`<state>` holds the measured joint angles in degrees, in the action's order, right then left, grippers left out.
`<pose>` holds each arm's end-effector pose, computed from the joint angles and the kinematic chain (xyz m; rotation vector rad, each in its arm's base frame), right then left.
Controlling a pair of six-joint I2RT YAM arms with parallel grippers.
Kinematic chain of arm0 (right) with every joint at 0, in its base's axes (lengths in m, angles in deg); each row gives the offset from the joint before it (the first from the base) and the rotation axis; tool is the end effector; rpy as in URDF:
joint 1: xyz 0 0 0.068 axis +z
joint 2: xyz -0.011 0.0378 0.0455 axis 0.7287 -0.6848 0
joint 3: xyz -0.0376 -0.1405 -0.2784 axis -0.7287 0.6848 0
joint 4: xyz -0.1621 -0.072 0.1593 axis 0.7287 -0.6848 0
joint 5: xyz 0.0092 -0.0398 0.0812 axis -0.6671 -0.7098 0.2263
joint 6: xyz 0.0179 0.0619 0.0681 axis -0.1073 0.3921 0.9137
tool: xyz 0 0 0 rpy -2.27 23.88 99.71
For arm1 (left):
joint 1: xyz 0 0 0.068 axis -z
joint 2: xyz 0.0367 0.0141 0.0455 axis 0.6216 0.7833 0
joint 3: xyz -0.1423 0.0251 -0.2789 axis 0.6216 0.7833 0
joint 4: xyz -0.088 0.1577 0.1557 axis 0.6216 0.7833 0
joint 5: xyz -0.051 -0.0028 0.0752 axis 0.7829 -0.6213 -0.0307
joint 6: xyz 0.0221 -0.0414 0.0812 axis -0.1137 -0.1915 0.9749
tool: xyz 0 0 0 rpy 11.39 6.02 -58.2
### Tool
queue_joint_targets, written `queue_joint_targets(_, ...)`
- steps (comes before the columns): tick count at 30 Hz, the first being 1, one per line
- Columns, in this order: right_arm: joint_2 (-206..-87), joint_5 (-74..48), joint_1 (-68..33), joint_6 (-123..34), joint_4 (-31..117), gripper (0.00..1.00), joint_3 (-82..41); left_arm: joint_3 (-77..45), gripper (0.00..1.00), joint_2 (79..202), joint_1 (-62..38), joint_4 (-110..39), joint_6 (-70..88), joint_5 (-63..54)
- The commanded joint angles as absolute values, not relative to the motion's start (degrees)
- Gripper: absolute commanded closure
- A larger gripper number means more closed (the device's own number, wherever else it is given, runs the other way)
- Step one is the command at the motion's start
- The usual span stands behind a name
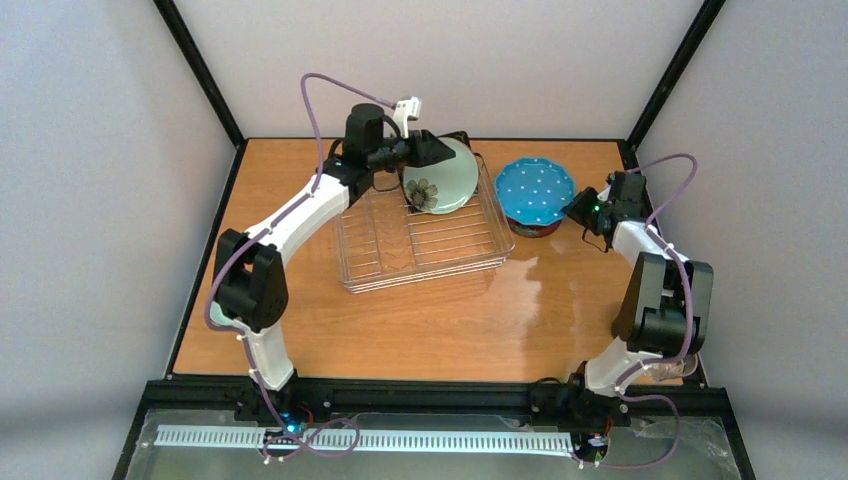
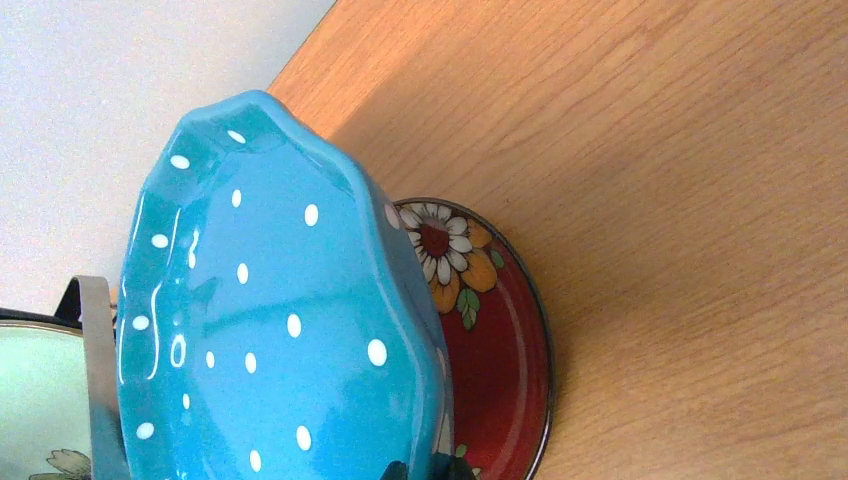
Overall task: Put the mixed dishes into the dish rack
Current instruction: Grab the plate from the plate.
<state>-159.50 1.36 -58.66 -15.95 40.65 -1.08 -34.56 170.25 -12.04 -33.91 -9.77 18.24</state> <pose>0.3671 -0.0454 0.2314 0.7314 2.1859 0.6414 0.4004 -0.2474 0.3808 0.3543 1.9035 -1.1656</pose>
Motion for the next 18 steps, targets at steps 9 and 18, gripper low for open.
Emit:
queue_joint_targets(9, -151.21, 4.32, -60.11, -15.37, 41.46, 0.98, -3.98, -37.43, 0.0, 173.07, -11.28, -31.41, -11.18, 25.26)
queue_joint_targets(18, -149.37, 5.48, -60.58, -15.75, 40.41, 0.98, -4.16, -37.56, 0.0, 173.64, -10.67, -31.93, -11.35, 27.13)
